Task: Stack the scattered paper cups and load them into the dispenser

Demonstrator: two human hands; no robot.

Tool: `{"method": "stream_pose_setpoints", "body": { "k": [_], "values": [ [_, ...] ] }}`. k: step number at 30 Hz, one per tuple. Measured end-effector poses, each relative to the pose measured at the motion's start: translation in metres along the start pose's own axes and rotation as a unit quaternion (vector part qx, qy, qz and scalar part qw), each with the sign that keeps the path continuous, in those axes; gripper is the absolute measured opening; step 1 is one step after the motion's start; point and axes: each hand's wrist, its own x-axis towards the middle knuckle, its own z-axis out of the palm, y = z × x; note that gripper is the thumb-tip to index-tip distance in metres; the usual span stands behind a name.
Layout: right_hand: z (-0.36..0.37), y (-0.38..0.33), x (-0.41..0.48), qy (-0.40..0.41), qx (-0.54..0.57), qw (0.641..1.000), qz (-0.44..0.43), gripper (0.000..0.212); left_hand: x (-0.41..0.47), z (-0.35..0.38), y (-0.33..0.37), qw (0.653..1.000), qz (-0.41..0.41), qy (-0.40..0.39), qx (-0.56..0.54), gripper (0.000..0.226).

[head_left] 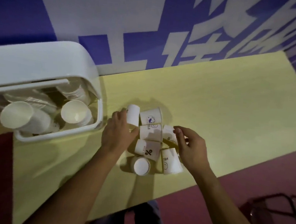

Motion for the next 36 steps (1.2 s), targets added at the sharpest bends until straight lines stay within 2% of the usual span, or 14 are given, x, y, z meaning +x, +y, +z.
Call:
{"method": "stream_pose_setpoints", "body": {
  "k": [4, 8, 11, 14, 19, 22, 24, 27, 29, 33, 36],
  "values": [
    [-0.018, 0.024, 0.002, -0.005, -0.017, 1.0, -0.009, 0.031, 0.012, 0.009, 0.014, 0.991, -0.121, -0.045, -0.023, 0.073],
    [-0.021, 0.038, 0.019, -0.033, -0.023, 0.999, -0.014, 0.029, 0.02, 0.008, 0.022, 0.984, -0.165, -0.028, -0.062, 0.061],
    [-0.015, 0.039, 0.046, -0.053, -0.046, 0.997, -0.035, 0.033, 0.019, -0.003, 0.027, 0.984, -0.148, 0.016, -0.095, 0.067],
    [-0.002, 0.028, 0.086, -0.107, -0.106, 0.985, -0.08, 0.05, 0.008, -0.022, 0.034, 0.981, -0.1, 0.079, -0.149, 0.072],
    [0.023, 0.008, 0.139, -0.283, -0.208, 0.931, -0.1, 0.091, -0.012, -0.046, 0.035, 0.969, -0.077, 0.155, -0.177, 0.082],
    [0.031, 0.006, 0.158, -0.348, -0.25, 0.893, -0.139, 0.096, -0.025, -0.048, 0.029, 0.967, -0.064, 0.167, -0.18, 0.082],
    [0.036, 0.004, 0.165, -0.366, -0.27, 0.879, -0.143, 0.09, -0.032, -0.047, 0.026, 0.966, -0.058, 0.174, -0.184, 0.079],
    [0.04, 0.001, 0.167, -0.359, -0.262, 0.886, -0.131, 0.076, -0.038, -0.048, 0.025, 0.962, -0.072, 0.17, -0.203, 0.078],
    [0.039, 0.003, 0.166, -0.334, -0.23, 0.903, -0.145, 0.071, -0.041, -0.052, 0.027, 0.957, -0.076, 0.171, -0.222, 0.077],
    [0.028, -0.004, 0.153, -0.245, -0.094, 0.952, -0.158, 0.071, -0.048, -0.065, 0.027, 0.949, -0.049, 0.192, -0.245, 0.078],
    [0.02, -0.02, 0.137, -0.182, -0.039, 0.965, -0.185, 0.072, -0.058, -0.081, 0.018, 0.943, -0.041, 0.2, -0.261, 0.081]
  ]
}}
